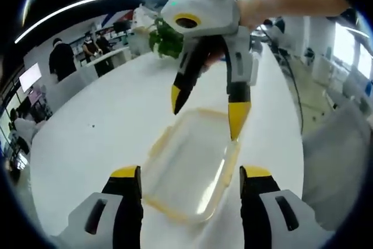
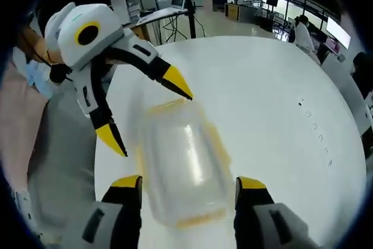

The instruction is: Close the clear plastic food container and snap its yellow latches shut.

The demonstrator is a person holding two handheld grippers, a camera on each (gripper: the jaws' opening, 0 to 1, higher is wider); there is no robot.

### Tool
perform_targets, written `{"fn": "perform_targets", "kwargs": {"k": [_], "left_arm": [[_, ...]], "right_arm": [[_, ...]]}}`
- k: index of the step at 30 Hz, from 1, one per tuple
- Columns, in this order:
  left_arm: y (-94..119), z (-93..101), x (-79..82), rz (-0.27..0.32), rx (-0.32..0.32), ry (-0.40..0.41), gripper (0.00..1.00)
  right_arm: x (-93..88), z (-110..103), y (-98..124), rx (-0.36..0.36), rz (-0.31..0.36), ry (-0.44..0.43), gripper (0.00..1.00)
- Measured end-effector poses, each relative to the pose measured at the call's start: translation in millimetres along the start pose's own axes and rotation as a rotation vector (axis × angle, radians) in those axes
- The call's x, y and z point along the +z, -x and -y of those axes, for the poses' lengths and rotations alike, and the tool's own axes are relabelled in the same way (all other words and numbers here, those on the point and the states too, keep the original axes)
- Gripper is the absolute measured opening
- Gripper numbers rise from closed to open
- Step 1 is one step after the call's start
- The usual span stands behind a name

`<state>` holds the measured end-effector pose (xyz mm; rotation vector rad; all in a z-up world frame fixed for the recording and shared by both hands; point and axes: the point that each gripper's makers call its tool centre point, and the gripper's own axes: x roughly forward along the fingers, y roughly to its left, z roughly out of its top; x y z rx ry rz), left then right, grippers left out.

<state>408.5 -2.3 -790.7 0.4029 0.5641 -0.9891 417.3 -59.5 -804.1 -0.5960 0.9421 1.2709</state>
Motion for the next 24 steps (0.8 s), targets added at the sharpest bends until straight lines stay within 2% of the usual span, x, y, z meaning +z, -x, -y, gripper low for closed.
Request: {"fn": "perform_targets", "kwargs": {"k": [8, 13, 18, 24], "left_arm": [[2.7, 0.1, -6.7, -0.005, -0.004, 0.041, 0.70], [4.3, -2.2, -11.3, -0.010, 0.000, 0.061, 0.71], [4.8, -5.5, -17.1, -0.019, 0.008, 0.082, 0.72], [3.8, -9.0, -22.4, -0.030, 0.019, 0.096, 0.72]], "right_arm": [[-9.1, -2.6, 1.9, -0.007, -0.013, -0.016, 0.69], [-13.5, -5.0, 1.7, -0.010, -0.009, -0.031, 0.70], [-17.7, -0.8, 2.5, -0.050, -0.008, -0.016, 0.70], [-22.9, -2.5, 2.2, -0.045, -0.017, -0.024, 0.70]]}}
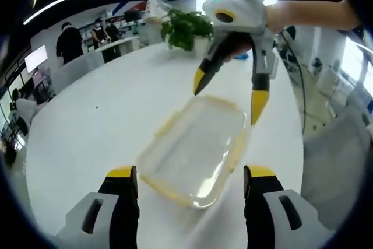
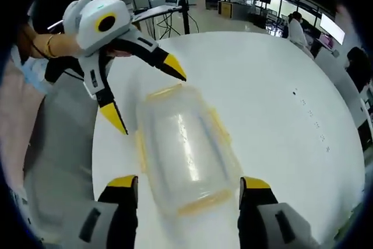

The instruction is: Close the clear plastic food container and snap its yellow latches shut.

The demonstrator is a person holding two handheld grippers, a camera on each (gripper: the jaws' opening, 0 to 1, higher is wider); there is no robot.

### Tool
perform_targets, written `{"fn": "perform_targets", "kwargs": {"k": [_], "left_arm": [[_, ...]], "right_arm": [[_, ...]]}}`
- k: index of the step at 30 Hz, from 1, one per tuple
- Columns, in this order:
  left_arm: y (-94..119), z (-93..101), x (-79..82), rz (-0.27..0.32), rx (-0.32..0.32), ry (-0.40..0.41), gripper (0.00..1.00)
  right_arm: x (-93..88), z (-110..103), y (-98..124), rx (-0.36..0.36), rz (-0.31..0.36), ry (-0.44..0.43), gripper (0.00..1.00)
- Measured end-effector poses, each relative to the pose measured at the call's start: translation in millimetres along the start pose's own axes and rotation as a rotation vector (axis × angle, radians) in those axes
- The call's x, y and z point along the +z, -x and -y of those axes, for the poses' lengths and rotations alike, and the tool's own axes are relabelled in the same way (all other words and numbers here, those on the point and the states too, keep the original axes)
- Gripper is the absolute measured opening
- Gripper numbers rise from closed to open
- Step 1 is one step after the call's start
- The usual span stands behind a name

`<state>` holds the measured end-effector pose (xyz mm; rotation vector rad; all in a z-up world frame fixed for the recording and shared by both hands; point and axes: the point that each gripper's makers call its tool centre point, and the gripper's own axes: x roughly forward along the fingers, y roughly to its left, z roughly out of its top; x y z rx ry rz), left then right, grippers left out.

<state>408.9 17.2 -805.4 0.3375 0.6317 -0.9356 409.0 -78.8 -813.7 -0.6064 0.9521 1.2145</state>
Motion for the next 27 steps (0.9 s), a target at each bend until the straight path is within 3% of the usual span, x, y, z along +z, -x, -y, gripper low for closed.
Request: {"fn": "perform_targets", "kwargs": {"k": [27], "left_arm": [[-4.8, -6.8, -9.3, -0.020, -0.001, 0.032, 0.63]], "right_arm": [[-2.8, 7.3, -5.3, -0.067, -0.005, 0.042, 0.61]]}}
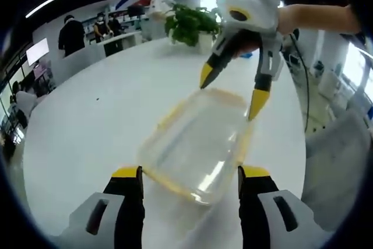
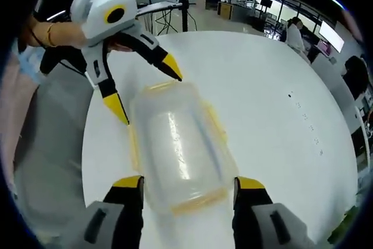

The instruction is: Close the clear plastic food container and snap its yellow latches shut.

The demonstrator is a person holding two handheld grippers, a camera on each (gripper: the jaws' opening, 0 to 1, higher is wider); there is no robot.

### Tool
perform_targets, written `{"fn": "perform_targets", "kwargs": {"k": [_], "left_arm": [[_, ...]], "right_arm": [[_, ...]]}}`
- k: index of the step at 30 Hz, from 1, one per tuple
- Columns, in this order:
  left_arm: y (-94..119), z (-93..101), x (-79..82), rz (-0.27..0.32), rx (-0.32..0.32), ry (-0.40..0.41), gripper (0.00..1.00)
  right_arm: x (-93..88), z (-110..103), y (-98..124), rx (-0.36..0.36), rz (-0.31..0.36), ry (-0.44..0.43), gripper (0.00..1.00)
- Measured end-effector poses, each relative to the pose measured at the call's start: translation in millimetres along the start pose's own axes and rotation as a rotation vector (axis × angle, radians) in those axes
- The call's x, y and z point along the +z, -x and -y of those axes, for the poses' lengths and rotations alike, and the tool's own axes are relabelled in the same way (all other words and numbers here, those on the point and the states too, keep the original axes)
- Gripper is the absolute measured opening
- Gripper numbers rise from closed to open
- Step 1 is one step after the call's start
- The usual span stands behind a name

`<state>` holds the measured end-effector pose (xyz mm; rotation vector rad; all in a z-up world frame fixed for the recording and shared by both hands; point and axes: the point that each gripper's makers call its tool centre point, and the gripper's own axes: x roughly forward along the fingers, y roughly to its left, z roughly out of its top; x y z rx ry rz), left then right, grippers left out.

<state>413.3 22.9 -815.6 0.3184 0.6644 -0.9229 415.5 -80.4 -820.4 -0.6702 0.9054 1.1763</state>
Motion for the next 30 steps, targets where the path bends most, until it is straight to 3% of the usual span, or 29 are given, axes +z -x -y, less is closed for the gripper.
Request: {"fn": "perform_targets", "kwargs": {"k": [11, 30], "left_arm": [[-0.4, -8.4, -3.6, -0.014, -0.007, -0.005, 0.64], [0.6, -46.3, -8.3, -0.051, -0.011, -0.056, 0.64]], "right_arm": [[8.6, 0.8, -4.9, -0.021, 0.029, -0.025, 0.62], [37.4, 19.8, -20.3, -0.031, 0.062, -0.038, 0.62]]}}
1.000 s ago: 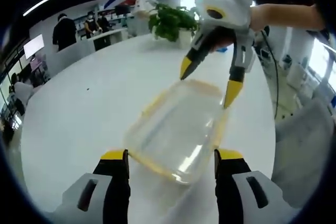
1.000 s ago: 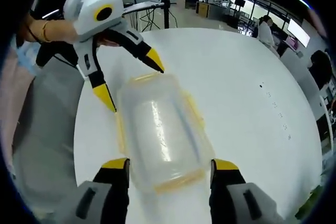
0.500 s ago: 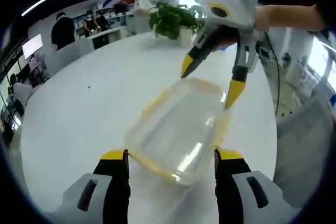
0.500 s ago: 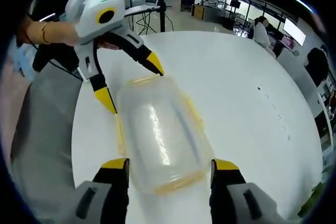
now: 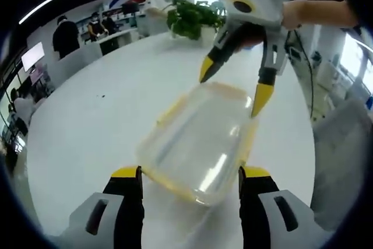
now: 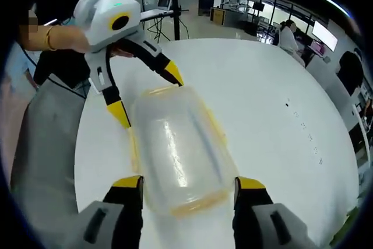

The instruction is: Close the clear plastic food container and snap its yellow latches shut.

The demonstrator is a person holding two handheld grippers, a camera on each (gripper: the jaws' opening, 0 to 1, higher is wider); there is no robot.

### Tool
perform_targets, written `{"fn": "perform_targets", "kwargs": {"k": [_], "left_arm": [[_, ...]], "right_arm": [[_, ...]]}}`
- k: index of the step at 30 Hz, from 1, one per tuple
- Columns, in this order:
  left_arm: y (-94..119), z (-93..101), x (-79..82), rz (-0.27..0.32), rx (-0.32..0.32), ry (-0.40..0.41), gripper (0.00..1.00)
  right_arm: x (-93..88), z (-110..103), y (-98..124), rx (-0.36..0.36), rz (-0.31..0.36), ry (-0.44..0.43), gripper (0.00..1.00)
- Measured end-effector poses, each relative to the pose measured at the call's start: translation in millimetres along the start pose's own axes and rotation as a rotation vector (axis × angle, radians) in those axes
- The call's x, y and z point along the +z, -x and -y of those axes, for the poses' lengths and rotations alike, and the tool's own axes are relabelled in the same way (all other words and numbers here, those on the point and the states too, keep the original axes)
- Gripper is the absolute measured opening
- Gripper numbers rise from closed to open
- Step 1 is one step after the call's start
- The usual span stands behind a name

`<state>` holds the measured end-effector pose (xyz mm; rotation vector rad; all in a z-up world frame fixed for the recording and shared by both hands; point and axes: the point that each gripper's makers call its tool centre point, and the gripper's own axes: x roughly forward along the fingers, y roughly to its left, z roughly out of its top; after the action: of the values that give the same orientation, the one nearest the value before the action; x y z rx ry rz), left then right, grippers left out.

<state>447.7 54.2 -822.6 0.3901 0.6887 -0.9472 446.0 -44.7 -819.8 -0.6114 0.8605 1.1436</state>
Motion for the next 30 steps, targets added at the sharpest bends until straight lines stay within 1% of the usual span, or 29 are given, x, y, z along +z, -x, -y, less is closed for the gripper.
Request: {"fn": "perform_targets", "kwargs": {"k": [8, 18, 28, 30], "left_arm": [[-1.3, -18.4, 1.6, 0.003, 0.002, -0.001, 0.64], [-8.9, -44.2, 7.8, 0.003, -0.005, -0.011, 0.64], [-16.2, -62.8, 13.3, 0.015, -0.006, -0.007, 0.64], [-19.5, -66.6, 12.5, 0.004, 0.004, -0.027, 0.65]], "right_arm": [[11.2, 14.7, -6.5, 0.000, 0.021, 0.001, 0.62], [22.1, 36.5, -13.5, -0.005, 0.045, -0.006, 0.62], [30.3, 55.2, -17.8, -0.003, 0.059, -0.002, 0.62], [33.0, 58.6, -19.1, -0.006, 0.069, -0.007, 0.62]]}}
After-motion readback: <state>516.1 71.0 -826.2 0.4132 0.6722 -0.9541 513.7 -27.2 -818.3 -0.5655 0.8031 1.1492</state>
